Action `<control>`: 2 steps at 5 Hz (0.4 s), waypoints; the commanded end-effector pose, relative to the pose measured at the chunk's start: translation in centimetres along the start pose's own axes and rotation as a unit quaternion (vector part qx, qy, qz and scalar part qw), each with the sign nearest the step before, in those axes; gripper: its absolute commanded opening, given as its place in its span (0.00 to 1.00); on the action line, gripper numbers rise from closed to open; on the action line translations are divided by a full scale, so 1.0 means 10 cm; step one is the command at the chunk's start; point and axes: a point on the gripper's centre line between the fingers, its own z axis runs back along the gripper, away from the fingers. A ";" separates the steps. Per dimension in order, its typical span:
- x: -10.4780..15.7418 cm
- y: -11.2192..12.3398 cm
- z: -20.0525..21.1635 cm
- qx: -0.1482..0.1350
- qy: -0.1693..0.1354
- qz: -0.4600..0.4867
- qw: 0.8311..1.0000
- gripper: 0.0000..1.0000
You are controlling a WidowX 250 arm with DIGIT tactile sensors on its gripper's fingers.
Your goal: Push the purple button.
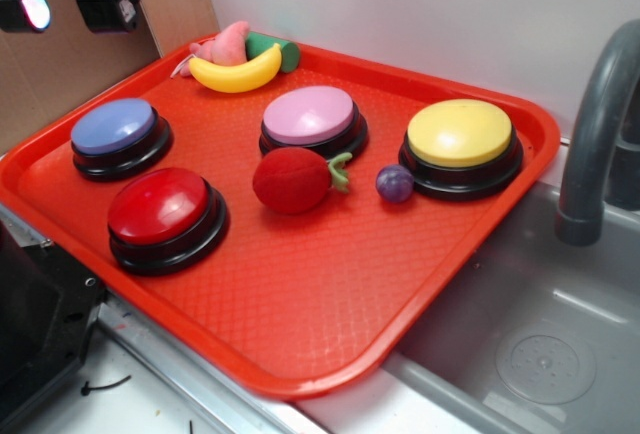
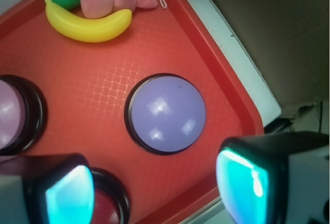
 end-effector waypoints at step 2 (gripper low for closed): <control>0.05 -0.03 0.29 -0.031 -0.032 -0.038 0.998 1.00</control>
